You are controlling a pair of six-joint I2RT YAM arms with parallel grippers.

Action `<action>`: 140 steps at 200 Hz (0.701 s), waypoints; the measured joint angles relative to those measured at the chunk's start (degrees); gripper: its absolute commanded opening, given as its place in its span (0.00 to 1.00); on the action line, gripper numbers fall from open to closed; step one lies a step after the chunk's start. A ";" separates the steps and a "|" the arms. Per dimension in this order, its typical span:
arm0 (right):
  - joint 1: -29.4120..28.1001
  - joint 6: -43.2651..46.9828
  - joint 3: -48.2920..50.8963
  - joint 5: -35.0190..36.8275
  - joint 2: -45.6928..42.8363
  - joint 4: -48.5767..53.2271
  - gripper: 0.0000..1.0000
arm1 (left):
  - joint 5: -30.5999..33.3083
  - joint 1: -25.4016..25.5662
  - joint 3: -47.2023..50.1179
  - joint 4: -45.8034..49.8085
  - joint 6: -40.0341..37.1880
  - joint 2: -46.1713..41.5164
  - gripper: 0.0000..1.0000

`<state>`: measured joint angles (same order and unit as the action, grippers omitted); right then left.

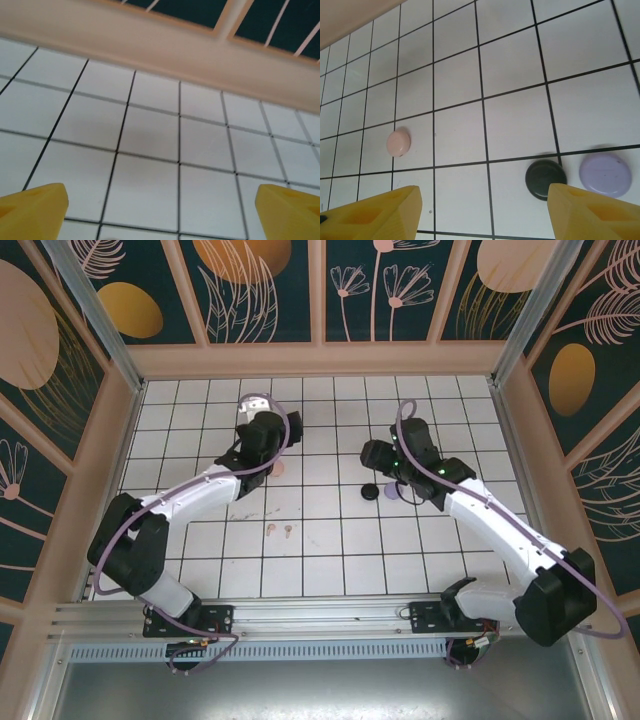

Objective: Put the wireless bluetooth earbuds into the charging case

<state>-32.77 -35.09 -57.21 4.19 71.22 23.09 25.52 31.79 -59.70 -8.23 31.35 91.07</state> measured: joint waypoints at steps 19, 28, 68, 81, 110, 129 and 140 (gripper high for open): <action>-0.79 -0.02 0.00 -0.39 1.62 -1.07 0.68 | -5.44 -3.43 -4.15 5.18 0.20 2.99 0.97; -1.11 -0.04 0.02 -0.72 2.36 -1.49 0.68 | -7.52 -4.66 -5.73 6.80 0.20 4.52 0.98; -1.75 0.00 0.63 -1.29 4.13 -3.52 0.68 | -14.99 -5.57 -7.74 13.46 1.29 10.43 0.99; -1.75 0.00 0.76 -1.38 4.68 -4.04 0.67 | -16.79 -5.49 -7.74 15.13 1.88 12.00 0.99; -1.75 0.02 0.76 -1.95 6.19 -5.11 0.67 | -19.26 -5.49 -7.74 17.66 3.39 14.71 0.97; -1.75 0.04 0.76 -2.38 6.80 -5.38 0.67 | -19.67 -5.49 -7.74 18.71 4.33 15.67 0.94; -1.73 0.04 0.83 -2.58 6.86 -5.44 0.67 | -19.71 -5.49 -7.74 19.04 4.61 15.85 0.92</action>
<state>-34.50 -35.05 -56.38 1.61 78.08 17.65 5.80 26.30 -67.44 10.81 35.97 106.91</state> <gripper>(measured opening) 0.671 0.937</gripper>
